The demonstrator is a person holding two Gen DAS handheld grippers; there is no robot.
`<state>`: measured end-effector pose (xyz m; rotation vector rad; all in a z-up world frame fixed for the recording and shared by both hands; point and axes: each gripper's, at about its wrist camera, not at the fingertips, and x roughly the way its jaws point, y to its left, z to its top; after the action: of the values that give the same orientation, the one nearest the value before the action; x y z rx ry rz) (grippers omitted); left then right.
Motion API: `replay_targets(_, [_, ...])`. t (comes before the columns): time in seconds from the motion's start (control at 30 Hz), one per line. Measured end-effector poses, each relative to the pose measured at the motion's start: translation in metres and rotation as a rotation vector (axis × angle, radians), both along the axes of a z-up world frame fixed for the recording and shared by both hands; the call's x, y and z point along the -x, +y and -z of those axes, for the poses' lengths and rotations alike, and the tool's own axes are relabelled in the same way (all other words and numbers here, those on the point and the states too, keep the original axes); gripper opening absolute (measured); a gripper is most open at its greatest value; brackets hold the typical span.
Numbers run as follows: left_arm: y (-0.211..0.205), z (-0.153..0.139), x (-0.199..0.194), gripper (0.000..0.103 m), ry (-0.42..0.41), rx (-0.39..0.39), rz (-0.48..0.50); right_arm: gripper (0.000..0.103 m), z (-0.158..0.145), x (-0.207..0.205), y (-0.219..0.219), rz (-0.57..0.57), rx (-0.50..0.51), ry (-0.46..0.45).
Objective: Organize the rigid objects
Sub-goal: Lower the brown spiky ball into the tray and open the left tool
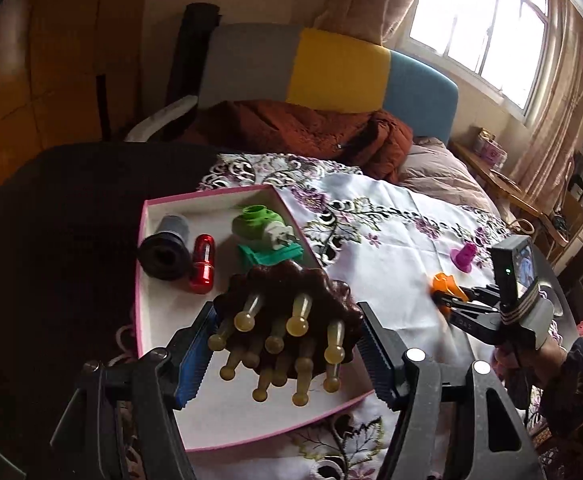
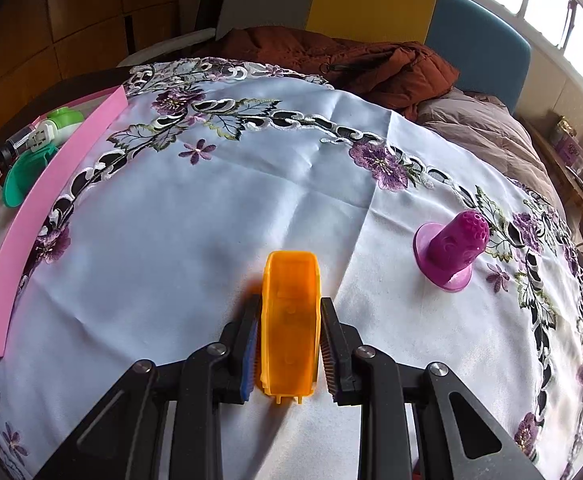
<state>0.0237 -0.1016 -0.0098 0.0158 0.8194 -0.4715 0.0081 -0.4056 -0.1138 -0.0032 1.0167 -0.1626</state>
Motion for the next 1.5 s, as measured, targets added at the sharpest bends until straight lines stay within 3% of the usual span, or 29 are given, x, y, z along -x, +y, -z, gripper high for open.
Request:
replay_targets(0.23, [0.032, 0.005, -0.016, 0.068, 0.0, -0.032, -0.113, 0.027, 0.0, 0.0, 0.003, -0.007, 0.022, -0.004])
replay_targets(0.43, [0.049, 0.021, -0.026, 0.068, 0.052, -0.043, -0.159, 0.027, 0.001, 0.001, 0.004, -0.008, 0.027, -0.004])
replay_targets(0.67, [0.067, 0.044, -0.042, 0.068, 0.168, 0.039, -0.173, 0.027, 0.0, 0.0, 0.005, -0.014, 0.041, -0.002])
replay_targets(1.2, [0.037, 0.085, -0.112, 0.068, 0.139, -0.118, -0.179, 0.027, 0.001, -0.001, 0.005, -0.021, 0.049, 0.0])
replay_targets(1.3, [0.036, 0.085, -0.115, 0.071, 0.133, -0.135, -0.183, 0.027, 0.001, -0.001, 0.005, -0.021, 0.05, 0.0])
replay_targets(1.37, [0.038, 0.082, -0.112, 0.079, 0.123, -0.133, -0.188, 0.027, 0.001, -0.001, 0.005, -0.022, 0.051, 0.001])
replay_targets(1.5, [0.042, 0.072, -0.099, 0.08, 0.086, -0.139, -0.189, 0.027, 0.001, -0.002, 0.006, -0.025, 0.063, 0.003])
